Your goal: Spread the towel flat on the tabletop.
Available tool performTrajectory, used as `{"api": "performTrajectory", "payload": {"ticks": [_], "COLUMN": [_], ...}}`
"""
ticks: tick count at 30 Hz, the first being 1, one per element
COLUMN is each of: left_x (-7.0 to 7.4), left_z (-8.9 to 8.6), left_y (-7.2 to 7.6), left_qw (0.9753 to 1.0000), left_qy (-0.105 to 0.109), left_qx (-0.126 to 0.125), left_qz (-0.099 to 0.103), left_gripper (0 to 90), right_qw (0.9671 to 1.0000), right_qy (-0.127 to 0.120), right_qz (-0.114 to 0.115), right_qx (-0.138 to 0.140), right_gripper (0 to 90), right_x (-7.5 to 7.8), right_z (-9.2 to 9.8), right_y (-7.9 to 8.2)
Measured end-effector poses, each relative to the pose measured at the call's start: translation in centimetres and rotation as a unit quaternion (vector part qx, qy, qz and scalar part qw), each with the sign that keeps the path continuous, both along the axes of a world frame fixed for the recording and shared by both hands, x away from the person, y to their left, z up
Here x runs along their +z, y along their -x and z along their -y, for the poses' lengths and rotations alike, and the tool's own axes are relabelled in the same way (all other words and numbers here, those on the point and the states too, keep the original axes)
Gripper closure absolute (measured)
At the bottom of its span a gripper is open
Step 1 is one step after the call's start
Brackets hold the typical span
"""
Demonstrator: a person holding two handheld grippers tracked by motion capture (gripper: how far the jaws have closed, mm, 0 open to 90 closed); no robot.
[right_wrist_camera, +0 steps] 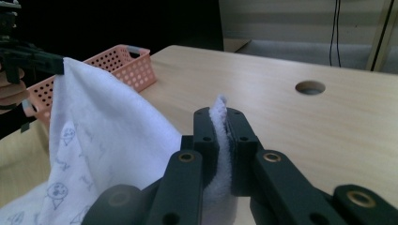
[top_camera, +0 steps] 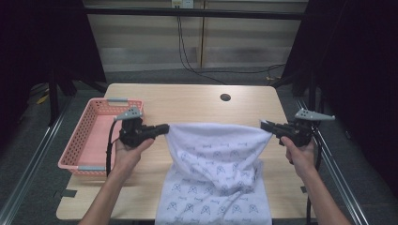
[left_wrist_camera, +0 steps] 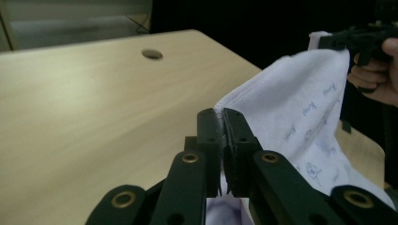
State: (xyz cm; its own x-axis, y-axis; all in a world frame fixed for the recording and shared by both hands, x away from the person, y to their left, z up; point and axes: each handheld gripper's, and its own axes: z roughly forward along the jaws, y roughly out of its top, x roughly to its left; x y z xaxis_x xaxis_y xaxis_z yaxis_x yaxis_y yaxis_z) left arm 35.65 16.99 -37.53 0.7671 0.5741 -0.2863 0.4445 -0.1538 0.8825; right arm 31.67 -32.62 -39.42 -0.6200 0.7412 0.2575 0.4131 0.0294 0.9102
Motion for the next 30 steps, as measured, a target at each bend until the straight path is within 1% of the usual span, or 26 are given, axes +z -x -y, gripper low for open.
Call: {"api": "performTrajectory", "payload": {"ticks": [2, 3, 4, 5, 6, 8, 9, 10, 12, 13, 14, 15, 16, 17, 18, 19, 20, 21, 22, 23, 24, 25, 26, 27, 29, 30], "left_x": [0.5, 1.9, 2.6, 2.6, 3.6, 4.1, 4.9, 4.9, 5.4, 5.4, 5.1, 4.6, 4.2, 3.2, 3.2, 2.2, 1.7, 1.3, 1.3, 0.9, 0.7, 0.7, 0.2, -0.2, -1.3, -1.7], "left_z": [-0.1, -0.2, -0.3, -0.3, -0.4, -0.3, -0.1, -0.1, 0.1, 0.3, 0.5, 0.8, 0.8, 1.0, 1.0, 1.5, 1.8, 2.3, 2.3, 3.0, 3.4, 3.4, 3.9, 4.1, 4.2, 4.2], "left_y": [-0.5, -1.9, -2.8, -2.8, -4.1, -4.8, -6.2, -6.2, -8.0, -8.9, -9.7, -10.5, -10.8, -11.3, -11.3, -10.8, -10.4, -9.7, -9.7, -8.5, -7.8, -7.8, -6.2, -5.4, -3.3, -2.6], "left_qw": [1.0000, 0.9998, 0.9995, 0.9995, 0.9991, 0.9989, 0.9983, 0.9983, 0.9973, 0.9970, 0.9959, 0.9943, 0.9934, 0.9935, 0.9935, 0.9952, 0.9959, 0.9971, 0.9971, 0.9984, 0.9986, 0.9986, 0.9993, 0.9995, 0.9990, 0.9987], "left_qy": [0.000, 0.000, 0.008, 0.008, 0.018, 0.017, 0.020, 0.020, 0.026, 0.024, 0.022, 0.010, 0.008, 0.004, 0.004, -0.003, -0.018, -0.017, -0.017, -0.012, -0.019, -0.019, -0.020, -0.022, -0.041, -0.045], "left_qx": [0.004, 0.015, 0.024, 0.024, 0.032, 0.037, 0.047, 0.047, 0.060, 0.068, 0.084, 0.105, 0.114, 0.114, 0.114, 0.098, 0.088, 0.074, 0.074, 0.054, 0.048, 0.048, 0.028, 0.019, -0.004, -0.008], "left_qz": [0.004, 0.015, 0.017, 0.017, 0.018, 0.024, 0.027, 0.027, 0.033, 0.030, 0.025, 0.019, 0.017, -0.002, -0.002, -0.008, -0.011, -0.013, -0.013, -0.013, -0.014, -0.014, -0.012, -0.013, -0.020, -0.021], "left_gripper": [86.6, 86.6, 86.6, 86.7, 86.7, 86.7, 86.7, 86.6, 86.3, 86.3, 83.6, 75.2, 65.0, 62.2, 59.7, 60.7, 61.6, 61.5, 61.8, 63.1, 64.1, 64.5, 66.2, 67.3, 70.8, 71.6], "right_qw": [1.0000, 0.9999, 0.9998, 0.9998, 0.9995, 0.9994, 0.9990, 0.9988, 0.9978, 0.9978, 0.9970, 0.9963, 0.9927, 0.9915, 0.9915, 0.9905, 0.9909, 0.9914, 0.9925, 0.9924, 0.9926, 0.9934, 0.9944, 0.9944, 0.9954, 0.9948], "right_qy": [0.001, 0.001, 0.002, 0.002, 0.001, 0.003, 0.009, 0.009, 0.024, 0.024, 0.033, 0.036, 0.050, 0.054, 0.054, 0.060, 0.057, 0.060, 0.063, 0.067, 0.069, 0.067, 0.065, 0.069, 0.074, 0.085], "right_qz": [0.005, 0.015, 0.019, 0.019, 0.026, 0.027, 0.029, 0.029, 0.029, 0.029, 0.025, 0.019, -0.001, -0.017, -0.017, -0.034, -0.036, -0.034, -0.033, -0.037, -0.035, -0.036, -0.035, -0.039, -0.040, -0.046], "right_qx": [-0.001, -0.008, -0.012, -0.012, -0.020, -0.023, -0.034, -0.039, -0.055, -0.055, -0.066, -0.076, -0.110, -0.117, -0.117, -0.119, -0.117, -0.111, -0.099, -0.097, -0.094, -0.086, -0.075, -0.070, -0.045, -0.031], "right_gripper": [84.9, 84.9, 85.0, 85.0, 85.0, 85.0, 85.1, 85.2, 85.1, 85.1, 84.9, 82.4, 59.1, 58.2, 58.2, 54.2, 53.2, 53.3, 53.1, 52.1, 52.2, 52.2, 52.2, 52.2, 52.2, 52.2], "right_x": [0.6, 1.8, 2.3, 2.3, 3.4, 3.8, 4.5, 4.7, 5.1, 5.1, 5.3, 5.3, 4.8, 4.2, 4.2, 3.1, 2.8, 2.4, 1.9, 1.6, 1.4, 1.3, 1.1, 1.0, 0.6, 0.2], "right_z": [0.0, 0.0, 0.0, 0.0, -0.1, -0.1, -0.3, -0.4, -0.5, -0.5, -0.6, -0.5, -0.4, -0.1, -0.1, 0.2, 0.3, 0.3, 0.3, 0.2, 0.2, 0.2, 0.1, 0.0, -0.4, -0.6], "right_y": [-0.6, -1.9, -2.4, -2.4, -4.2, -4.8, -6.6, -7.3, -9.3, -9.3, -10.2, -11.0, -12.4, -12.8, -12.8, -12.9, -12.6, -12.1, -11.3, -10.6, -10.0, -9.2, -8.1, -7.4, -5.2, -3.8]}}
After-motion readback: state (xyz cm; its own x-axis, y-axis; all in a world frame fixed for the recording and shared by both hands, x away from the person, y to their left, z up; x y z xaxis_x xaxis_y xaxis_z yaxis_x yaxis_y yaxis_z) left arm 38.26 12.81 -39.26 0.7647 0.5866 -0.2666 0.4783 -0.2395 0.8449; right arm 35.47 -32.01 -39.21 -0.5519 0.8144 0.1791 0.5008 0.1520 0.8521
